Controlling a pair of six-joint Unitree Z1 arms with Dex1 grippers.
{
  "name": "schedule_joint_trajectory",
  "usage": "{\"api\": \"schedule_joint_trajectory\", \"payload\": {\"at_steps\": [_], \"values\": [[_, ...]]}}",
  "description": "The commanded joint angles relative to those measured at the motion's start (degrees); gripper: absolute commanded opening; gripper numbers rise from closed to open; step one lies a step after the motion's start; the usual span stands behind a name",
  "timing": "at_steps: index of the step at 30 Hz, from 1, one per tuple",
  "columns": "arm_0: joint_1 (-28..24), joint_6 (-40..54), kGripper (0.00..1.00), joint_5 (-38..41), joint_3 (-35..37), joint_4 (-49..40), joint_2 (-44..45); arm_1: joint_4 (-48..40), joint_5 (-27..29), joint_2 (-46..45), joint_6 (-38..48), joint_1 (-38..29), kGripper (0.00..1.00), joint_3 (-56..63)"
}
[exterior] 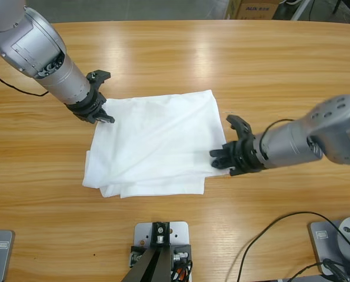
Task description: Fold clothes
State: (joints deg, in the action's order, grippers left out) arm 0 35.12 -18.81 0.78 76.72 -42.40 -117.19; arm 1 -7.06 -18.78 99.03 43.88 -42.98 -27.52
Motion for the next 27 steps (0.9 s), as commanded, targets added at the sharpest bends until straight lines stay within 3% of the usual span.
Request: {"api": "schedule_joint_trajectory", "payload": {"at_steps": [1,21,27], "values": [[-0.8,-0.5,0.0,0.7,0.3,-0.6,-3.0,2.2,3.3,-4.2,1.5,-0.7,0.0,3.4],[-1.5,-2.1,0.0,0.8,2.5,0.3,-3.4,1.4,3.2,-0.9,2.9,-0.7,0.0,5.0],[1.4,-3.5,0.0,7.5,4.3,-3.6,3.0,0.7,3.2,-0.3,2.9,-0.7,0.0,5.0]]}}
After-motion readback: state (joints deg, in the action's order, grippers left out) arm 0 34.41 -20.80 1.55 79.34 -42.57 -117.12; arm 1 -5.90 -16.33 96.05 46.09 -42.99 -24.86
